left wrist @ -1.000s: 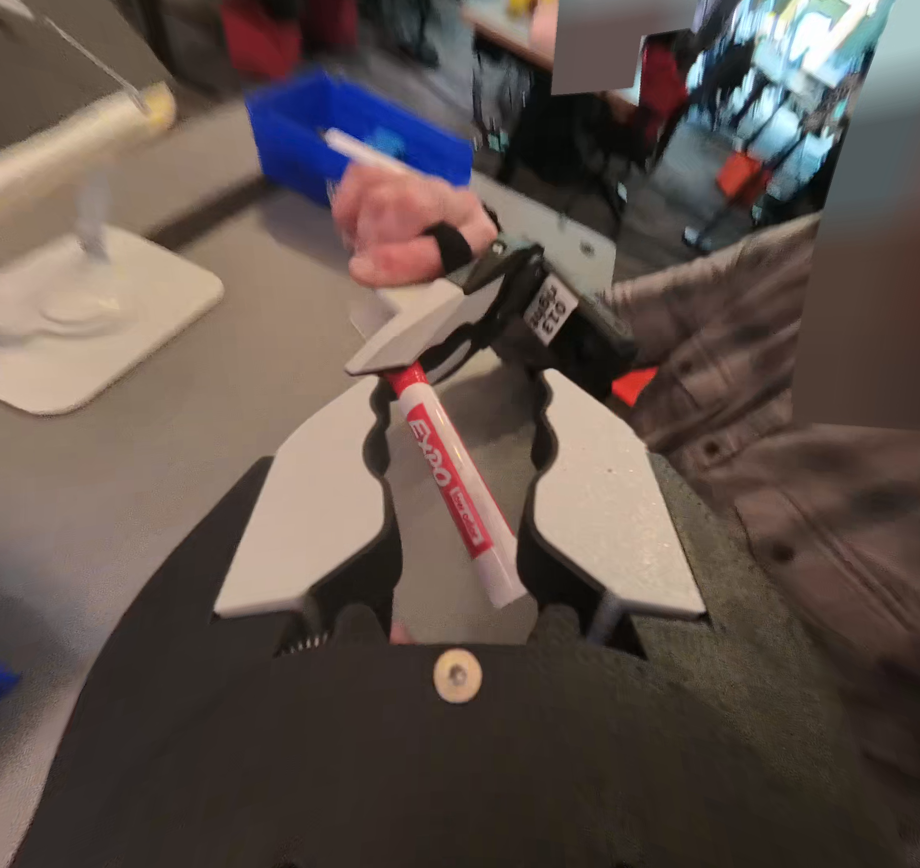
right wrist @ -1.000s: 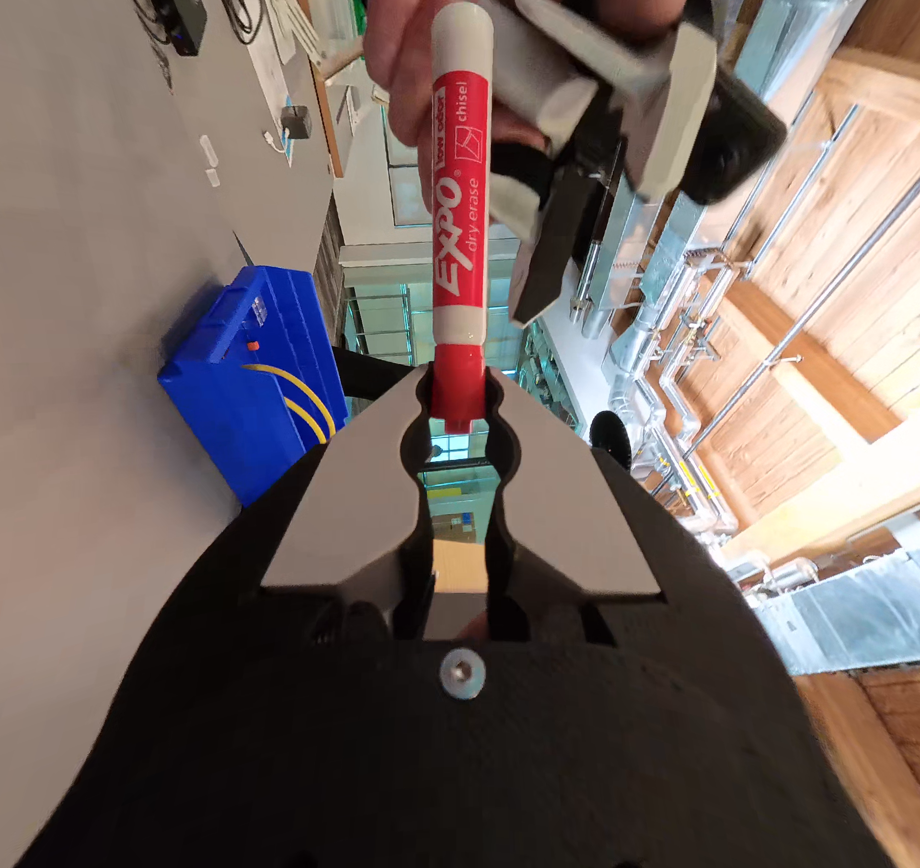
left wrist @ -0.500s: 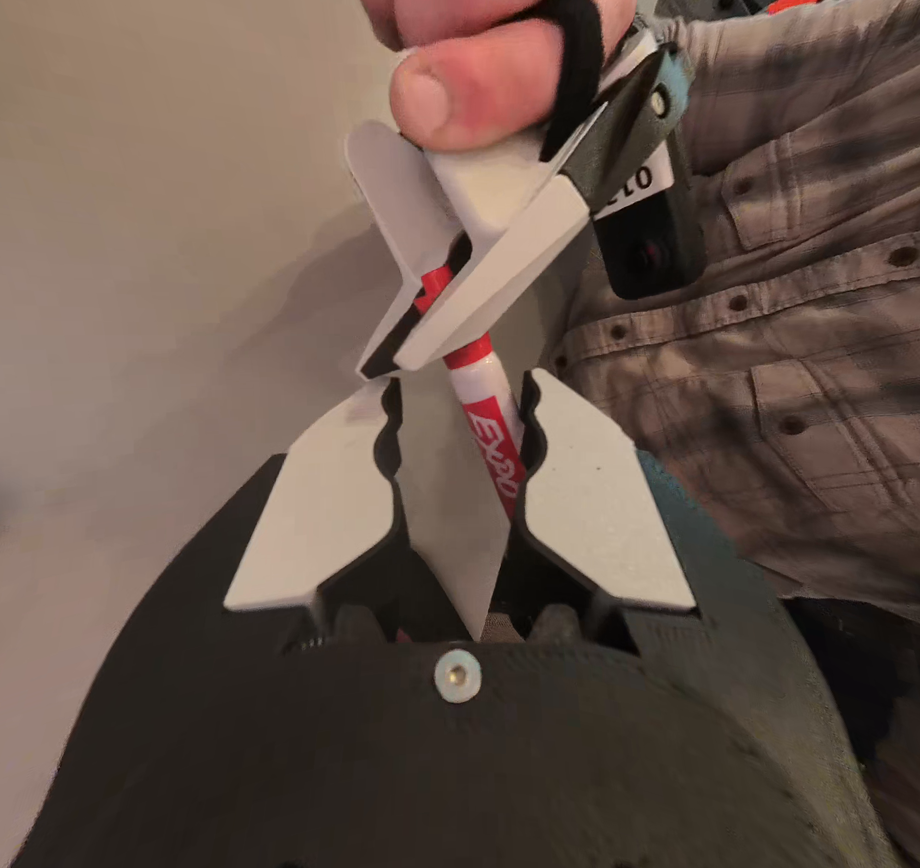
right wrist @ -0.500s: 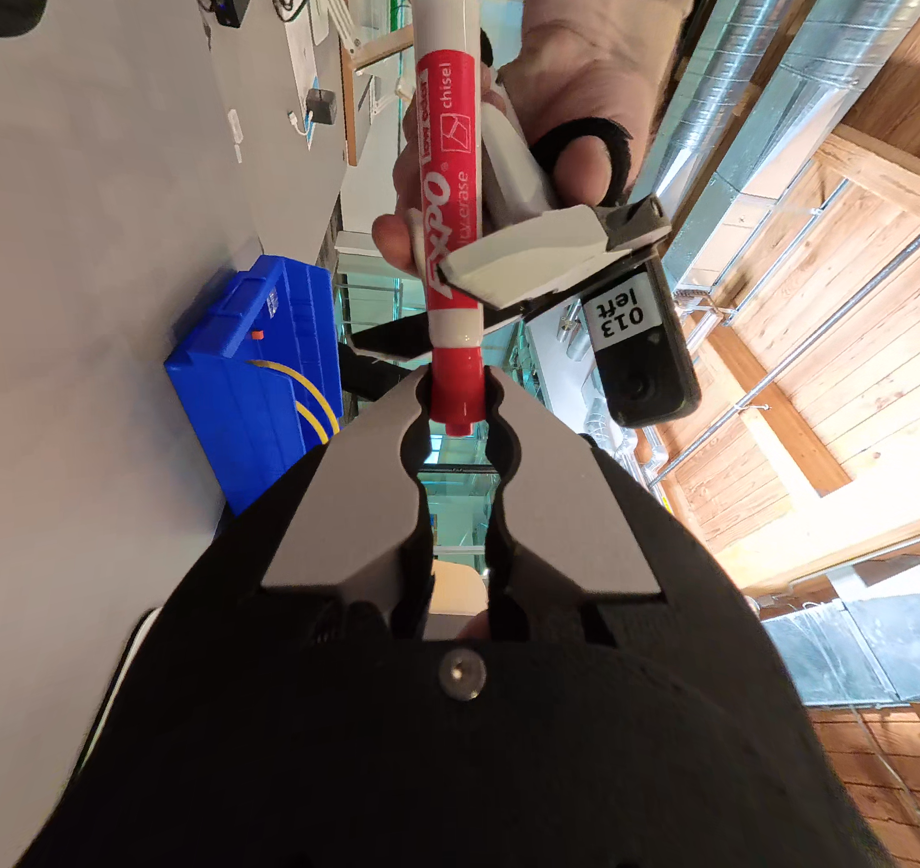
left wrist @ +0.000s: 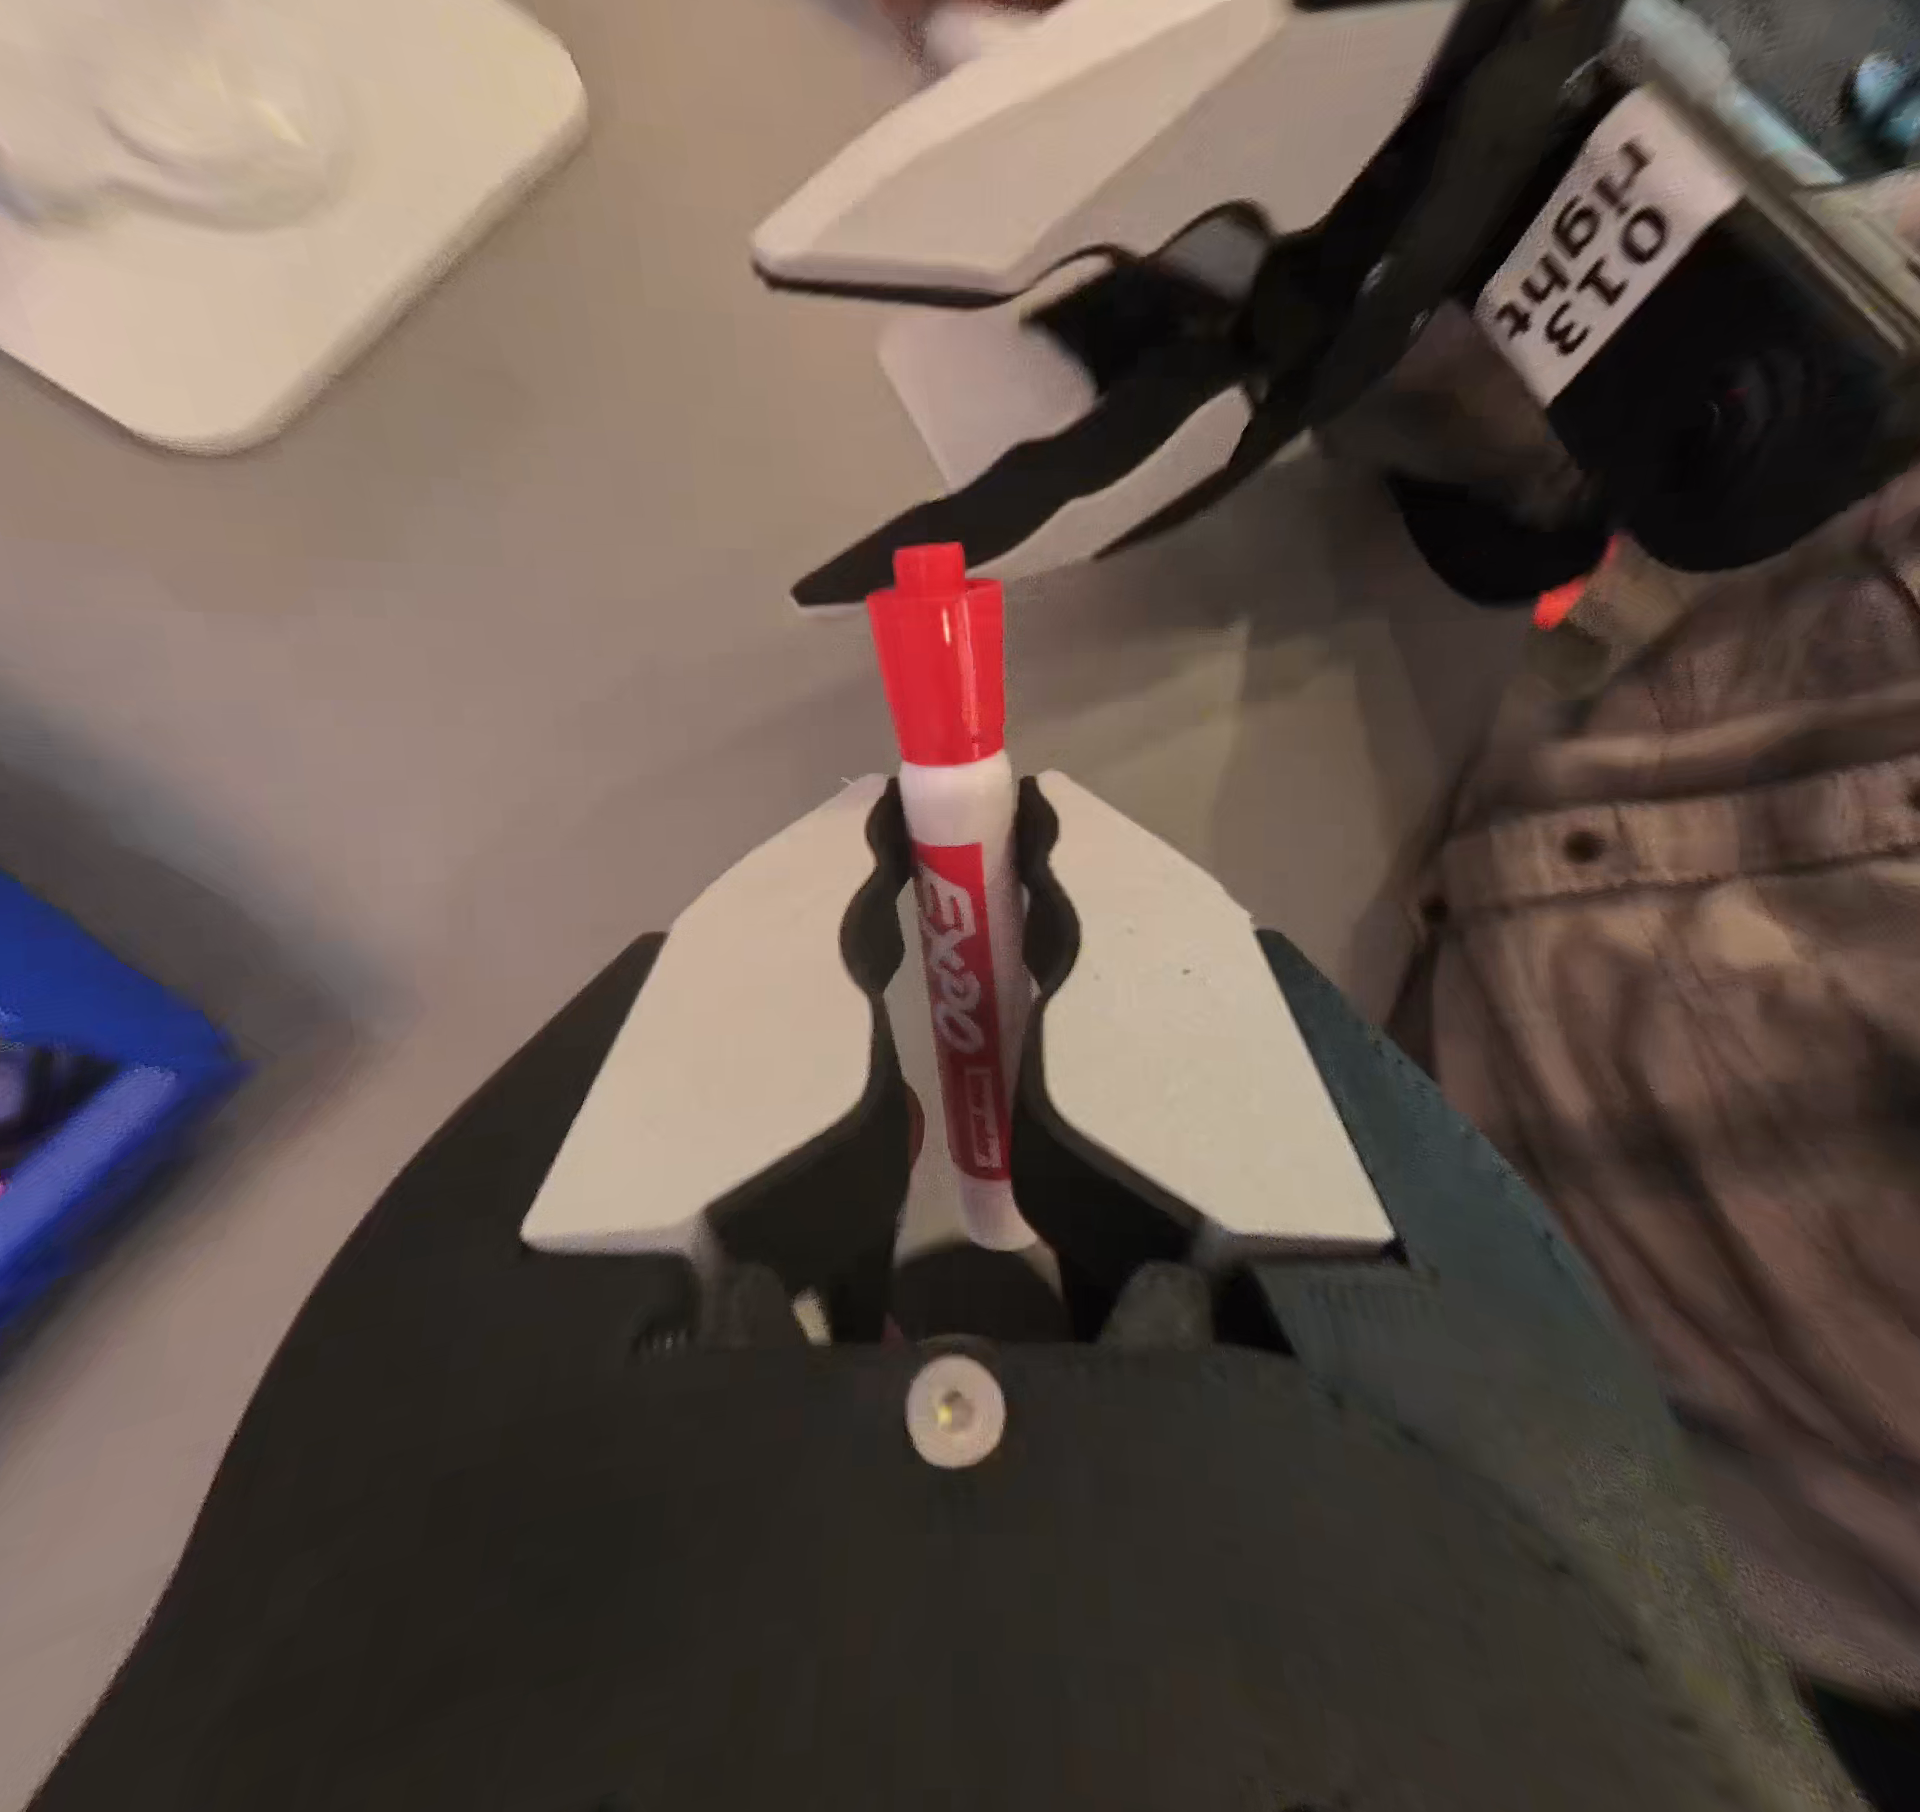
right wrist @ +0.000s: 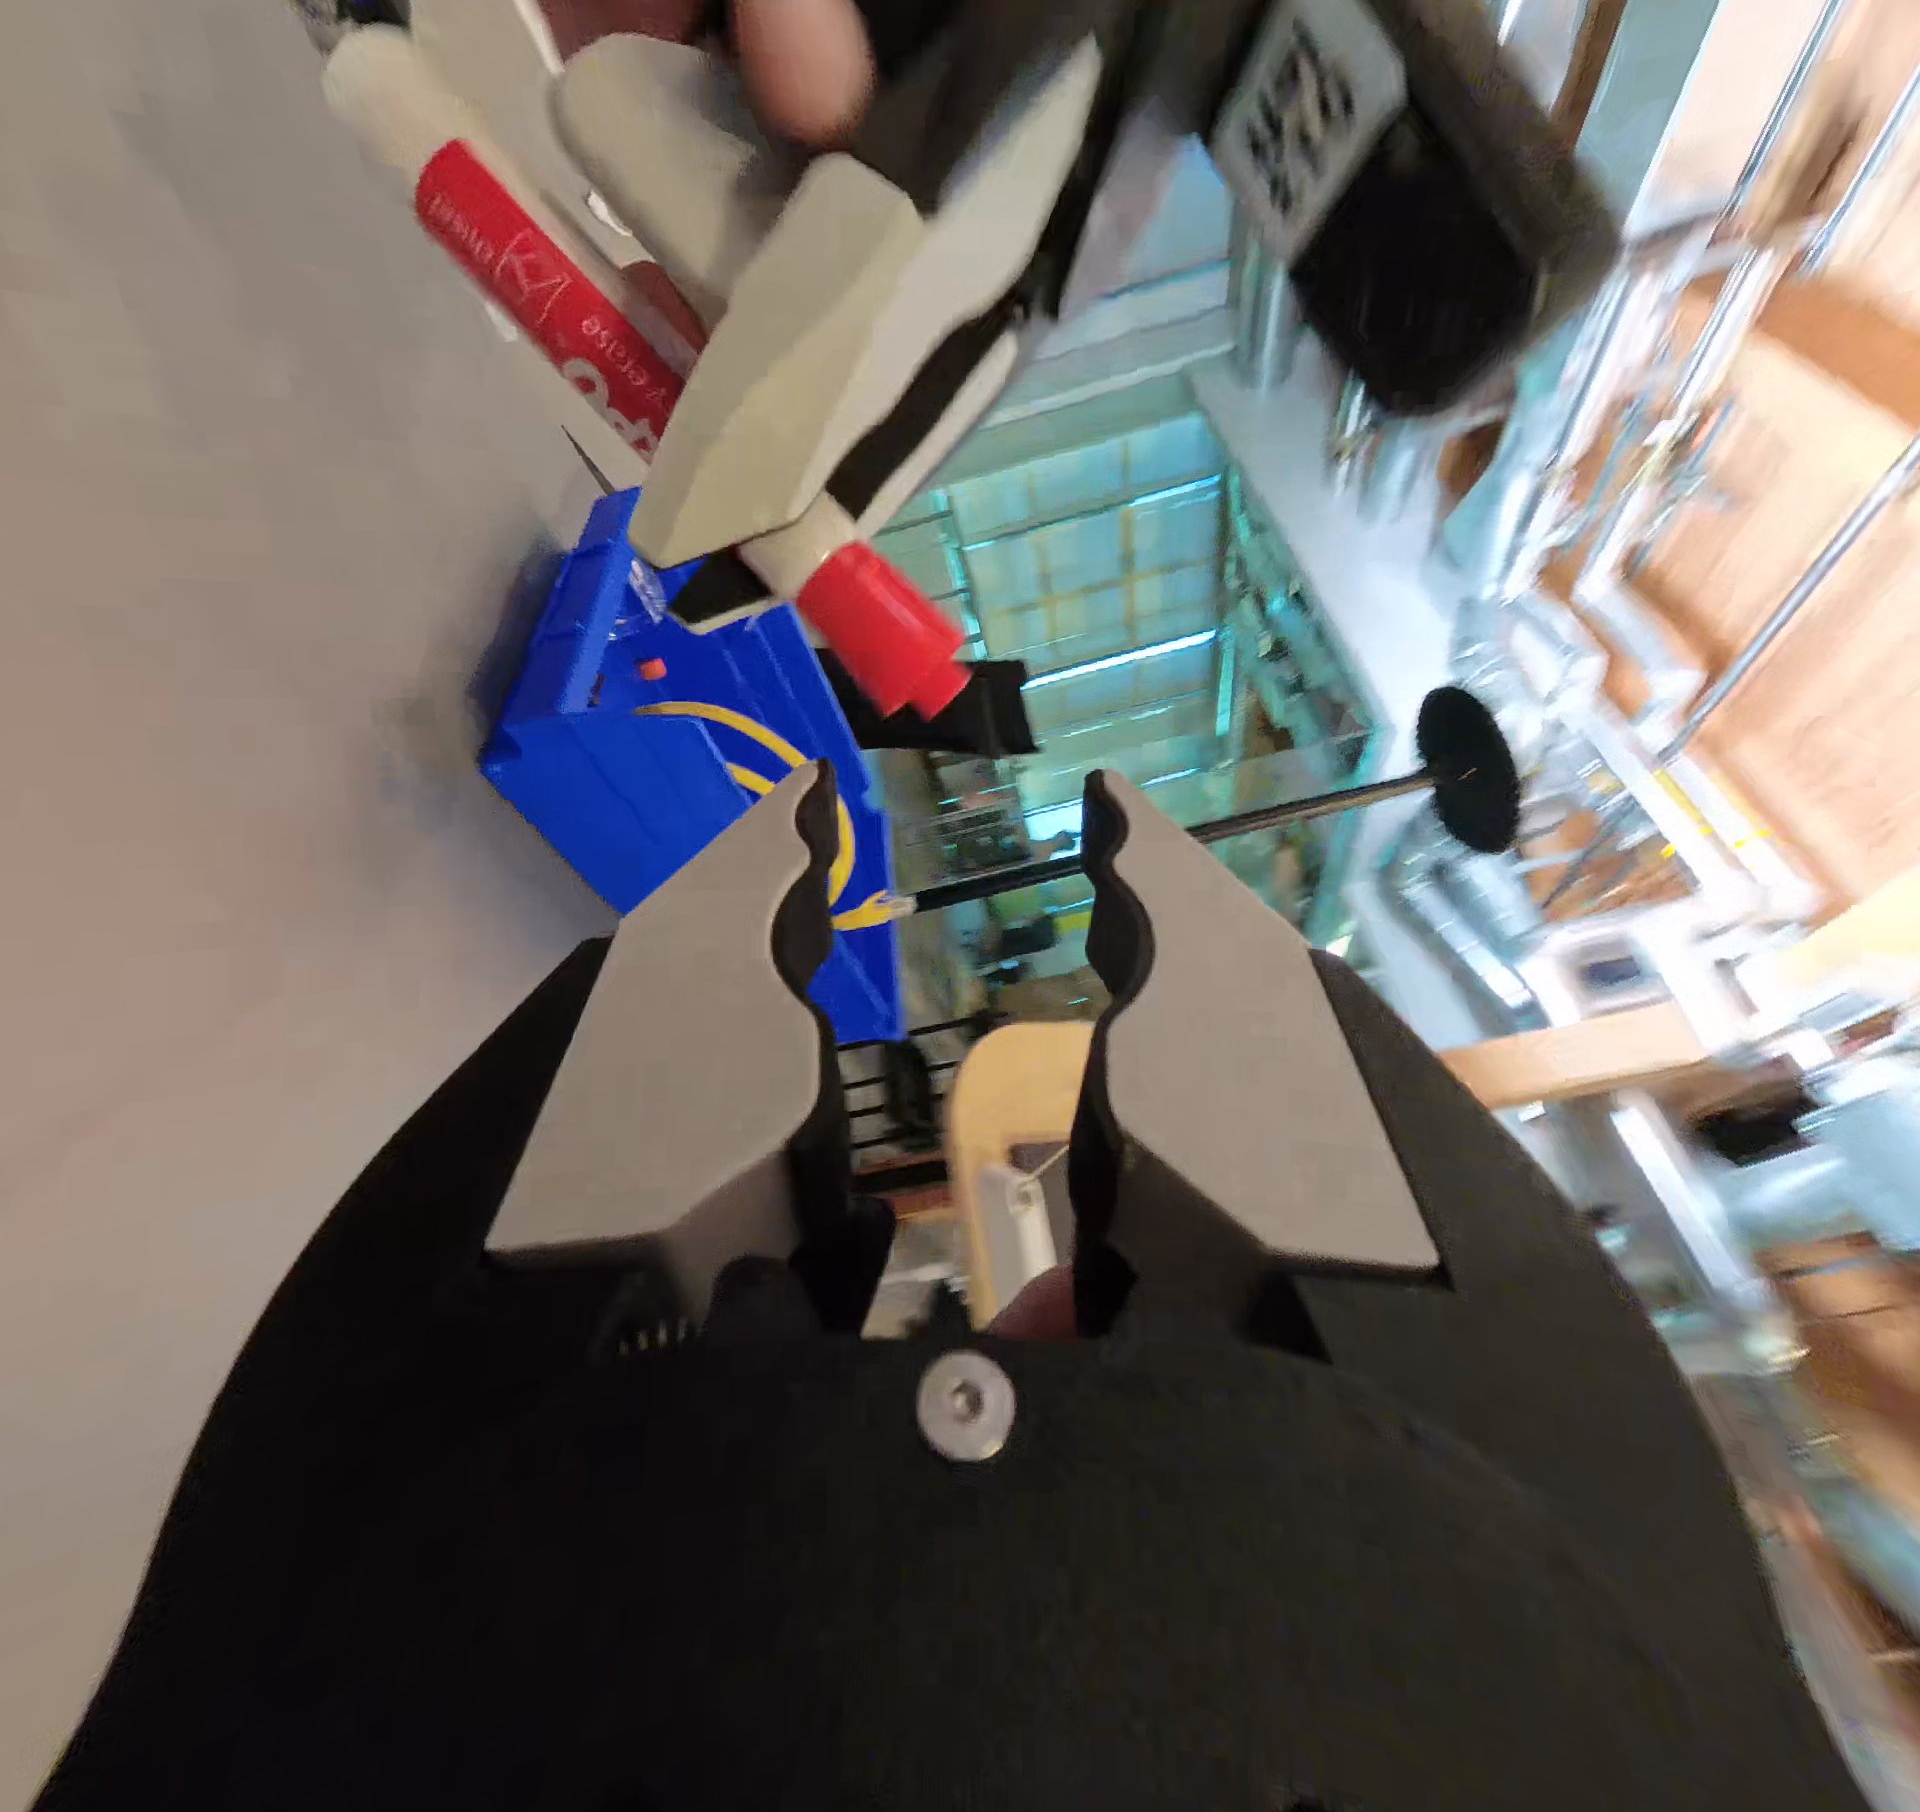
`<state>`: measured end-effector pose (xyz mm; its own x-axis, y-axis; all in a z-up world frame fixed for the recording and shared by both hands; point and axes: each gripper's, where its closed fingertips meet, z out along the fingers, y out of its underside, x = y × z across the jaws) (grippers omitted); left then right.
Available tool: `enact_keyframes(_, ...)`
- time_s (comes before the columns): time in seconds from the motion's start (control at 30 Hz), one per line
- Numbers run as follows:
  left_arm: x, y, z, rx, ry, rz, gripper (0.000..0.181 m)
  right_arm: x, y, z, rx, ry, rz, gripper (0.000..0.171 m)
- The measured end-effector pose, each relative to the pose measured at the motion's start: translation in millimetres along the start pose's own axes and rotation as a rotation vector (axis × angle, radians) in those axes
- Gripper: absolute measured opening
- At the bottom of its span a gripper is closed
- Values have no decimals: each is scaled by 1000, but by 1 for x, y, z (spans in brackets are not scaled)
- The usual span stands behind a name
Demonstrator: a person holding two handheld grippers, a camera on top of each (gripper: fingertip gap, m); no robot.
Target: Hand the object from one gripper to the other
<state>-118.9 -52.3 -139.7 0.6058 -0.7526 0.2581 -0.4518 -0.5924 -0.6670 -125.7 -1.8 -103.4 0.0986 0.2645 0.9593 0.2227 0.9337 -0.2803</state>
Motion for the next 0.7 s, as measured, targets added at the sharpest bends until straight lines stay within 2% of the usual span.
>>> enact_keyframes(0.07,-9,-20,-7,150,-79,39,21,5,11,-2,-7,-39,183,39)
enact_keyframes(0.13,-8,-36,-10,272,-147,163,21,10,11,-4,51,-87,442,32)
enact_keyframes(0.2,-11,-47,-9,354,-221,234,22,16,2,-9,160,-143,680,28)
enact_keyframes(0.27,-11,-58,-7,447,-273,287,22,25,-10,-17,294,-208,888,33)
enact_keyframes(0.33,-13,-64,-3,502,-300,294,22,33,-16,-22,382,-247,1027,34)
enact_keyframes(0.43,-10,-70,6,540,-317,347,23,36,-19,-22,420,-251,1087,34)
enact_keyframes(0.53,-6,-74,14,560,-329,388,21,37,-21,-22,457,-249,1149,19)
enact_keyframes(0.7,-5,-78,21,591,-321,397,22,35,-24,-24,479,-285,1166,16)
